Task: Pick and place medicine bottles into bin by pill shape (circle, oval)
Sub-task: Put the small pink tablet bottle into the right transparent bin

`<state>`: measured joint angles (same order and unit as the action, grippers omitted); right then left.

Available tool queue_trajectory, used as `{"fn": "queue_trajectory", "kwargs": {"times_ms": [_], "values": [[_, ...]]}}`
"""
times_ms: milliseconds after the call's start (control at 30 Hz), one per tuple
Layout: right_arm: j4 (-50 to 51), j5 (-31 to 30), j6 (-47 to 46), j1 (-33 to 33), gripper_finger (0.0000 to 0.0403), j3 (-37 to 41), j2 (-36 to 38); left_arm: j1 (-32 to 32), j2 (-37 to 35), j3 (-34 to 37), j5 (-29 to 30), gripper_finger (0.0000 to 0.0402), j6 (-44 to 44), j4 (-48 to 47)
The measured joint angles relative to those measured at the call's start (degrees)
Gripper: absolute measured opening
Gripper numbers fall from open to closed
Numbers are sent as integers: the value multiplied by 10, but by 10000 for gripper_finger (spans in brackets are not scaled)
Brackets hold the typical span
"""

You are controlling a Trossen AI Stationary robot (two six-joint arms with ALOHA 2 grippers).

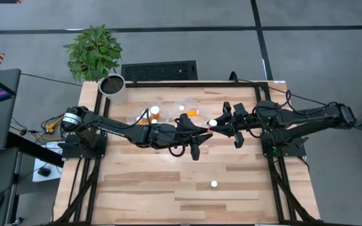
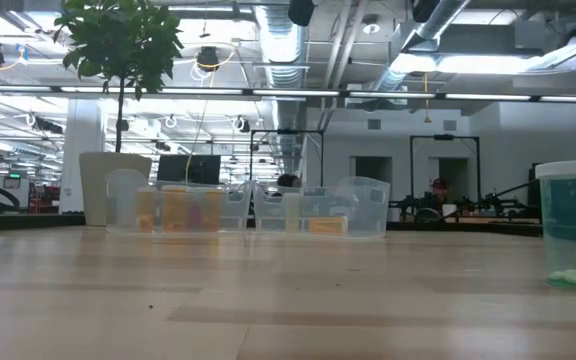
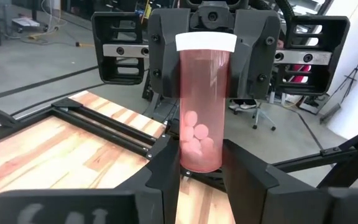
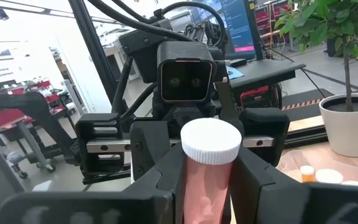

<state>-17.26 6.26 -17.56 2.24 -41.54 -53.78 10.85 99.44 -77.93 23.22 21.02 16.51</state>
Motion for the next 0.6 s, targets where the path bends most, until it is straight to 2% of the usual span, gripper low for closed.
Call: {"fn": "queue_trajectory", "kwargs": {"times_ms": [167,433,600], "values": [[-1,0,0,0,108,0,0,0,0,0,6,94,-4,7],[13,0,-1,0,157,0,0,0,0,-1,17,94,-14,17],[20,0,-1,0,172,0,0,0,0,-1,27,94,-15,16]]}}
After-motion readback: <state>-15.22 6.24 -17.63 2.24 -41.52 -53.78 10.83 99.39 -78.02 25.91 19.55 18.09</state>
